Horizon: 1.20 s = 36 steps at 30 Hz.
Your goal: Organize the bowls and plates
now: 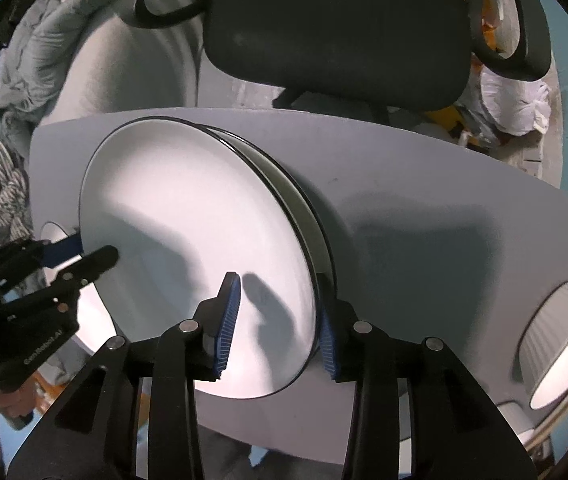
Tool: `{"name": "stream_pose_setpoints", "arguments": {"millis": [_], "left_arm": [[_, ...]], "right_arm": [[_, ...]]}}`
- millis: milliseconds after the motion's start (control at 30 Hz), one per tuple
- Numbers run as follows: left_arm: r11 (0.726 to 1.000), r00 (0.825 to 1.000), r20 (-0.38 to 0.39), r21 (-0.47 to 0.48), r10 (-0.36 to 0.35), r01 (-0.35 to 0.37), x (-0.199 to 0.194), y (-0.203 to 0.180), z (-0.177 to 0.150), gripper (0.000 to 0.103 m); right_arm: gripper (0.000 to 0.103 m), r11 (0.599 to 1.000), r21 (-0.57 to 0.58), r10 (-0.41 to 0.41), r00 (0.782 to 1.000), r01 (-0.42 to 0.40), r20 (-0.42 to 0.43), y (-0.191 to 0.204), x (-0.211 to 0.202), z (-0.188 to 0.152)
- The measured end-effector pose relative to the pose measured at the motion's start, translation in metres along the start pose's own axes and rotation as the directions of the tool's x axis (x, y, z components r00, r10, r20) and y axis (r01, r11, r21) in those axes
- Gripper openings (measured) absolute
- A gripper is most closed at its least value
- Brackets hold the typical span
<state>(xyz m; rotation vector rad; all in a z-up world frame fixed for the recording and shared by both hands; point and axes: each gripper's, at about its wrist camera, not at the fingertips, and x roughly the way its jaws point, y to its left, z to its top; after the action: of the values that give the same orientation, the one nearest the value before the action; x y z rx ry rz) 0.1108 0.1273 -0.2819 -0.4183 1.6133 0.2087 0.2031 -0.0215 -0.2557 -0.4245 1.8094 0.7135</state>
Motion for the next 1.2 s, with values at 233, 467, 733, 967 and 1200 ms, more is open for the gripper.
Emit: {"name": "stream_pose_setpoints", "arguments": {"millis": [233,467,733,967,1200], "left_arm": [[1.0,1.0,0.01,-0.023,0.0,0.0,-0.004,0.002,-0.005,0.04],[0.999,1.0,0.013,-0.051,-0.011,0.011,-0.007,0.007,-0.014,0.042],[0.998,0.999,0.036,-0.054,-0.009,0.011,-0.014,0.007,-0.022,0.043],[0.999,0.997,0.073,-0.04,0.027,-0.024,-0.028,0.01,-0.037,0.052],[0.996,0.99,0.112,-0.018,0.088,-0.086,-0.046,0.019,-0.057,0.063]], "right_arm": [[0.041,0.998,-0.017,-0.054,0.999,0.054,0.008,0.007,-0.004,-0.006],[0.043,0.991,-0.039,-0.128,0.991,0.129,0.029,0.018,-0.005,-0.011],[0.051,0.972,-0.084,-0.215,0.975,0.22,0.062,0.024,-0.008,-0.015],[0.051,0.948,-0.14,-0.27,0.955,0.286,0.125,0.038,-0.018,-0.023],[0.063,0.919,-0.211,-0.292,0.935,0.333,0.202,0.067,-0.039,-0.037]]}}
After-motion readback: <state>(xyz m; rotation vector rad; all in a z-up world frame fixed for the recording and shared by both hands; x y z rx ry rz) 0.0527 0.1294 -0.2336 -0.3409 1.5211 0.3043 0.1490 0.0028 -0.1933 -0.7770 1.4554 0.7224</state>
